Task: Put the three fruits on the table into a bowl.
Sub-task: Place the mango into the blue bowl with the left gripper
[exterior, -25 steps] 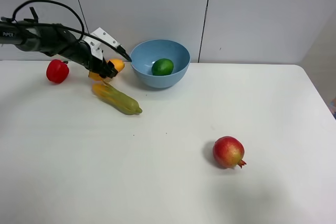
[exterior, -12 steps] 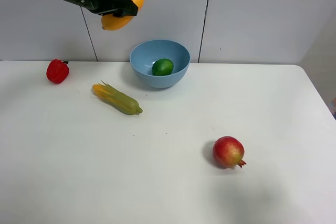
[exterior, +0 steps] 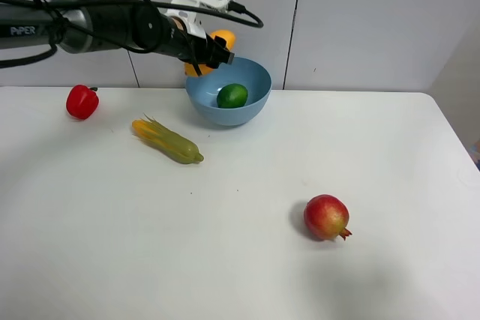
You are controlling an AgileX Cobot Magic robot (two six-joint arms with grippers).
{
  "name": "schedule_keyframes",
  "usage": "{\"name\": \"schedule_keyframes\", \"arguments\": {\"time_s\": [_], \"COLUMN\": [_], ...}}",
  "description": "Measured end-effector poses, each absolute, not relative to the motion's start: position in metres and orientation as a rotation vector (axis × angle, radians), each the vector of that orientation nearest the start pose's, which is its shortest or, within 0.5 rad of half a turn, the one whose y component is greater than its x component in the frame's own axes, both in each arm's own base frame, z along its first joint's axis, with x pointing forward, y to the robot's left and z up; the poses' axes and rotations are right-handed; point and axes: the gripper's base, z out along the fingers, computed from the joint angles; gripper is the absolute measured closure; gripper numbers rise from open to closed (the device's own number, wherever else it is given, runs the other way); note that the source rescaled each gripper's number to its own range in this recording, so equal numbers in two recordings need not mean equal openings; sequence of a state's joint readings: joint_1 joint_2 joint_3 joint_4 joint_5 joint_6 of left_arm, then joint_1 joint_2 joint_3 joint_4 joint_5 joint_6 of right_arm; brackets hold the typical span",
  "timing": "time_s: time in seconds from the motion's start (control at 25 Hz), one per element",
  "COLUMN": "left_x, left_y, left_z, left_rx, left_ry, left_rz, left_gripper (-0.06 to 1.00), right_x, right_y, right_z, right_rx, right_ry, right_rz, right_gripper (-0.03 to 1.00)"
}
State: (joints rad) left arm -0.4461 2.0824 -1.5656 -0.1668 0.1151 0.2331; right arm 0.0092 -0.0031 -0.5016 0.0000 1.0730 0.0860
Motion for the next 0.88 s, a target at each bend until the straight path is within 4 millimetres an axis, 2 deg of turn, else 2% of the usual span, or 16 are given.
{"name": "schedule_keyframes", "arguments": {"time_s": [0.12,0.28,0.64,0.68,0.72,0.76,0.8,0.84,0.88], "left_x": [0.444,0.448,0.448,0.448,0.449,0.448,0.448,0.447,0.447], "left_y": [-0.214,-0.217,-0.218,-0.218,-0.218,-0.219,-0.220,-0.221,-0.222], "left_z": [0.195,0.174,0.172,0.172,0.172,0.172,0.172,0.173,0.174], "left_rx": [0.564,0.591,0.602,0.590,0.573,0.552,0.520,0.486,0.454], "left_ry": [2.065,2.073,2.057,2.061,2.064,2.068,2.078,2.087,2.094], "left_rz": [-0.229,-0.208,-0.201,-0.208,-0.217,-0.230,-0.251,-0.273,-0.295], "left_gripper": [0.86,0.86,0.86,0.78,0.60,0.33,0.16,0.07,0.02], "right_x": [-0.006,-0.006,-0.006,-0.006,-0.006,-0.006,-0.006,-0.006,-0.006], "right_y": [0.000,0.000,0.000,0.000,0.000,0.000,0.000,0.000,0.000], "right_z": [0.277,0.277,0.277,0.277,0.277,0.277,0.277,0.277,0.277], "right_rx": [0.079,0.079,0.079,0.079,0.079,0.079,0.079,0.079,0.079], "right_ry": [2.051,2.051,2.051,2.051,2.051,2.051,2.051,2.051,2.051], "right_rz": [0.059,0.059,0.059,0.059,0.059,0.059,0.059,0.059,0.059], "right_gripper": [-0.03,-0.03,-0.03,-0.03,-0.03,-0.03,-0.03,-0.03,-0.03]}}
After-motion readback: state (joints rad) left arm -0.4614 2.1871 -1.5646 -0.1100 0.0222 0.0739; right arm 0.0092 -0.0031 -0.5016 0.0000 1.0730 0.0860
